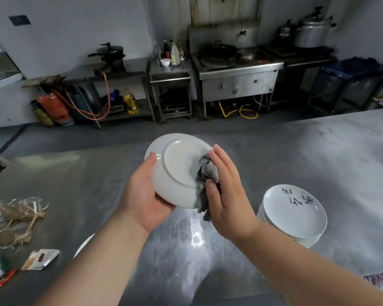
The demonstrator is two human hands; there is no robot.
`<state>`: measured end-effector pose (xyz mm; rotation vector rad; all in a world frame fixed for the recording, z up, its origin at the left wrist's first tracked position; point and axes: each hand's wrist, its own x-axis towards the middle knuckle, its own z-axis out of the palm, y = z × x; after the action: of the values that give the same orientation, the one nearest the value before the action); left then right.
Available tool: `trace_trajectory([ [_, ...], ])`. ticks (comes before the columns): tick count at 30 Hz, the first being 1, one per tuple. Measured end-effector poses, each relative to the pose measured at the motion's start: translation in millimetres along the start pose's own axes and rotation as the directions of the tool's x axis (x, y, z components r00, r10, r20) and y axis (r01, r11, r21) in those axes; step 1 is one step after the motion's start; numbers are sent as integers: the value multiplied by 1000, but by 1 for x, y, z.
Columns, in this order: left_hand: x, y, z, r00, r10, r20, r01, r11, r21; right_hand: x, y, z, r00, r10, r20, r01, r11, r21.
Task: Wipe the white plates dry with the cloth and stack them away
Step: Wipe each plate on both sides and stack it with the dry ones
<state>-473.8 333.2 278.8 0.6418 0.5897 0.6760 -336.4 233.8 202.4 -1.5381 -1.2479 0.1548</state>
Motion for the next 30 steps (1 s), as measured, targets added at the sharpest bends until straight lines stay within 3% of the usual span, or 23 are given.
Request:
trace_trajectory([
  [2,3,-8,-1,999,2,-37,-2,1000,12,-20,-4,12,1000,-9,8,10,997,-80],
  [6,5,-24,1,995,-34,-95,30,999,-38,-22,-1,17,977,-199,74,212,935,-285],
  [10,11,-19,11,990,21,-136,-33,996,-84,-1,3,5,997,-67,37,74,965,-251],
  [14,8,-23,16,986,-119,-113,109,990,-92,-22,-4,20,944,-303,129,329,891,-314],
  [21,14,-21,17,990,-35,-139,19,992,-121,2,35,-21,948,-304,92,317,888,-332],
  [23,15,-24,14,987,-25,-157,9,995,-100,7,45,-37,975,-202,90,220,927,-303],
  [25,17,-29,9,983,-42,-179,33,998,-55,15,42,-56,994,92,52,-79,972,-220],
  [27,18,-35,5,978,-84,-192,85,996,-2,23,48,-75,925,380,9,-376,918,-126],
  [30,22,-49,6,974,-146,-173,157,986,56,23,67,-108,829,545,-129,-549,836,0],
])
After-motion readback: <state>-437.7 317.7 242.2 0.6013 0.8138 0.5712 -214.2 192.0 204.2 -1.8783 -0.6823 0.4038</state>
